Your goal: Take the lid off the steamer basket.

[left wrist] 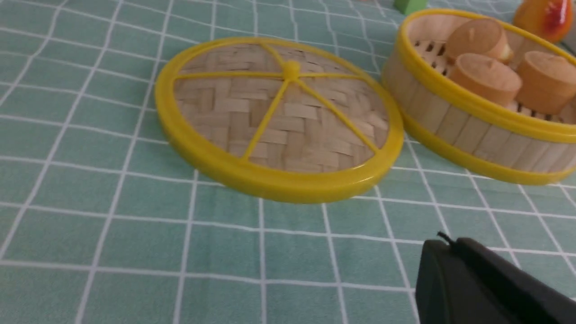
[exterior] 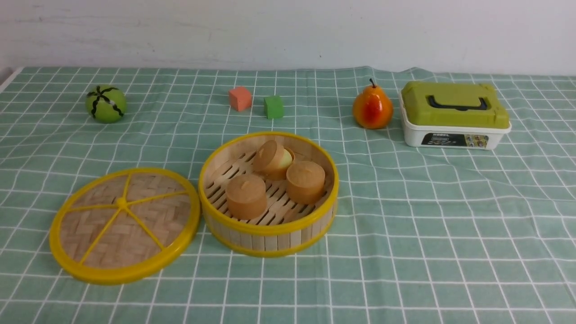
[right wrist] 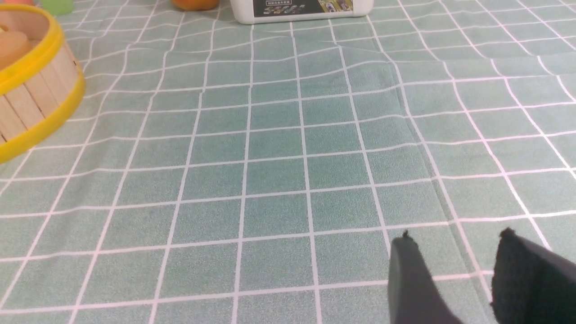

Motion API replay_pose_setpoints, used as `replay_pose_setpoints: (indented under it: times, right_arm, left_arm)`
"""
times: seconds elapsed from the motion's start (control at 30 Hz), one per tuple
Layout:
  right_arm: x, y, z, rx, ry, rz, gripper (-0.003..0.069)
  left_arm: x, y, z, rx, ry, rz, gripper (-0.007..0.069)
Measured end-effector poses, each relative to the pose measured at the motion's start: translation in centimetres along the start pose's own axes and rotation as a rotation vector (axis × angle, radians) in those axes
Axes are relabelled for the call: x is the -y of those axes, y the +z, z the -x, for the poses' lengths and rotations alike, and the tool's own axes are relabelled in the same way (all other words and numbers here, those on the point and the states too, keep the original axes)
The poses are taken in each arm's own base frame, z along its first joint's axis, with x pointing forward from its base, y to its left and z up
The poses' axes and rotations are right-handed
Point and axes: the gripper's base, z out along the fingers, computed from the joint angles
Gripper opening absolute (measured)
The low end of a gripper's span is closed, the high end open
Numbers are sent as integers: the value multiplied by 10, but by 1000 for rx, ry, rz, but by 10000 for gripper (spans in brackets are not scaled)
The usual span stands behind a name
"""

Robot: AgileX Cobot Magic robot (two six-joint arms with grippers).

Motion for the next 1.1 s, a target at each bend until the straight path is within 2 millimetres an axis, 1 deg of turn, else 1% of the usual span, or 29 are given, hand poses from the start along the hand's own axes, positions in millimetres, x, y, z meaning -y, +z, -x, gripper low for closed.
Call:
replay_pose_setpoints:
  times: [0.1, 0.3, 1.1]
  right_arm:
    - [0, 0, 0, 0, 0, 0, 241]
    - [0, 0, 0, 0, 0, 0, 241]
    - [0, 0, 0, 0, 0, 0, 241]
  left_arm:
    - [-3, -2, -5, 22, -39, 9, -6]
    - [-5, -2, -12, -40, -53, 30, 0]
    - [-5, -2, -12, -38, -54, 30, 23]
